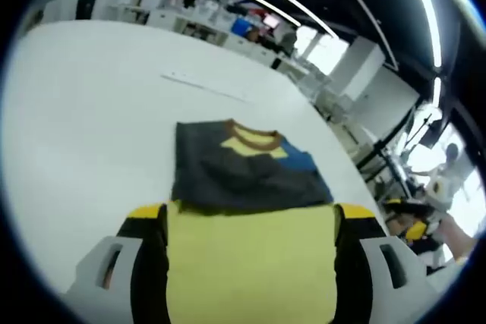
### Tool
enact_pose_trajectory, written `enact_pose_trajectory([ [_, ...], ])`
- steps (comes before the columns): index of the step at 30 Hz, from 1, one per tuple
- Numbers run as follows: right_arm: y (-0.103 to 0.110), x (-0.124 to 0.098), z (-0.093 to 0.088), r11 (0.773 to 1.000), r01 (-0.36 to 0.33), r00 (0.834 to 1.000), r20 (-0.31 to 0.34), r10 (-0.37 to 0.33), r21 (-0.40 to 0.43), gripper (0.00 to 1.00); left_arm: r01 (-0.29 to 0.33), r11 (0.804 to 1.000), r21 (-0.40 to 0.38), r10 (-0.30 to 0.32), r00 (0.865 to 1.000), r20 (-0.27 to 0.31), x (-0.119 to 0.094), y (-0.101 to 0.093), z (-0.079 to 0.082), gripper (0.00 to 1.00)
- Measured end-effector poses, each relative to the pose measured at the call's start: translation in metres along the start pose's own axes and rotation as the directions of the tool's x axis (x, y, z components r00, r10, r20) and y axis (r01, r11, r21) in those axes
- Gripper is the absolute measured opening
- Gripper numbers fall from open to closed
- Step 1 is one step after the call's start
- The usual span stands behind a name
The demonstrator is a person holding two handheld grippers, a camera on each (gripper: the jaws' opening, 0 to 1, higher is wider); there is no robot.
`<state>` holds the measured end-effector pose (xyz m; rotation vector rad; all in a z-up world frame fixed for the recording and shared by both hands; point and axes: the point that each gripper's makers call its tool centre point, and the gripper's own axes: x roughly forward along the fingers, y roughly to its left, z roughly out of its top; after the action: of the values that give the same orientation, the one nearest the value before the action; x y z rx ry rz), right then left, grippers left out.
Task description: Fold the garment on the visible template until the final outline fits inside the template.
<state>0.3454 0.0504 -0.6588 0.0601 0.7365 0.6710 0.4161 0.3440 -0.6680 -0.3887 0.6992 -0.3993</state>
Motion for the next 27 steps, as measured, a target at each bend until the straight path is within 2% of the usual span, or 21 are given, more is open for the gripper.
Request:
enact_pose_trajectory([
  [14,0.004,0.002,-0.006,1.0,-0.007,1.0,-0.015,0.007,0.006,0.9,-0.007,1.0,0.017,0.007,1.0,-0.011,-0.037,0.014,-0.003,0.99],
  [21,0.005,0.001,-0.011,1.0,-0.006,1.0,-0.026,0.006,0.014,0.9,-0.039,0.999,0.022,0.039,0.999,-0.027,-0.057,0.027,-0.012,0.99],
  [27,0.007,0.0,-0.009,1.0,-0.006,1.0,-0.022,0.006,0.012,0.9,-0.042,0.999,0.025,0.043,0.999,-0.03,-0.074,0.032,-0.017,0.99],
])
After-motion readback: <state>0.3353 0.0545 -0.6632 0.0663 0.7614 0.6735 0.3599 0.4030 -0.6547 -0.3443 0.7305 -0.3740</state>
